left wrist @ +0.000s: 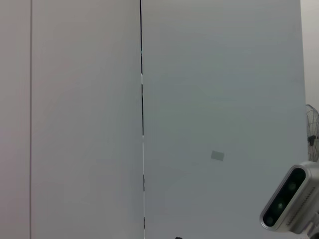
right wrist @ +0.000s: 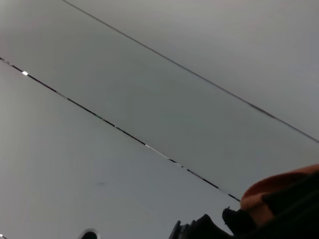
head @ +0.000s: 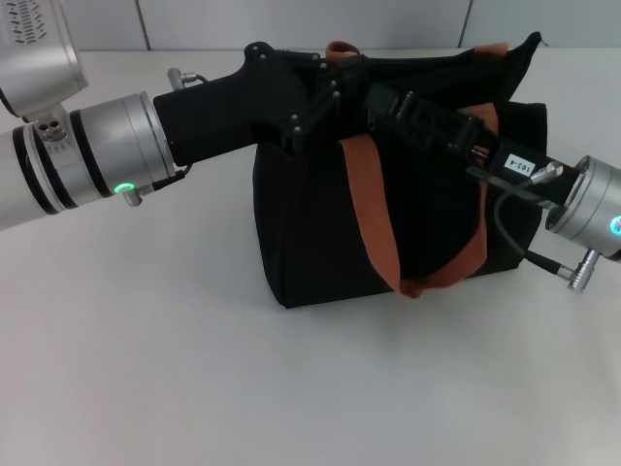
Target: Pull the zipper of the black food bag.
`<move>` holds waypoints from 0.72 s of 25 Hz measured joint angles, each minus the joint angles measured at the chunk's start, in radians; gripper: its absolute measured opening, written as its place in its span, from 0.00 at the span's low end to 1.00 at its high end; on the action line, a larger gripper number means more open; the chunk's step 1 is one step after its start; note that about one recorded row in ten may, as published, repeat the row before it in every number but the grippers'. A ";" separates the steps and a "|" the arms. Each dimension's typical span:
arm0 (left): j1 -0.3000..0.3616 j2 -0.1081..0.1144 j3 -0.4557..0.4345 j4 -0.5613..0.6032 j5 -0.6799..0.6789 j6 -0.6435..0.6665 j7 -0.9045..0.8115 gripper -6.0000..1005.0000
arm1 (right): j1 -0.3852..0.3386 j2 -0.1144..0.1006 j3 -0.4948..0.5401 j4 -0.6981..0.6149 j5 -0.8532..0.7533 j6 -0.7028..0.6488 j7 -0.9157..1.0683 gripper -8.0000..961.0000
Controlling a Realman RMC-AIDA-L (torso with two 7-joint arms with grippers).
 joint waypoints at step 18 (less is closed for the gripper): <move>-0.008 0.000 0.004 0.013 -0.002 0.014 0.005 0.05 | -0.002 0.003 -0.037 -0.033 0.007 0.036 -0.220 0.79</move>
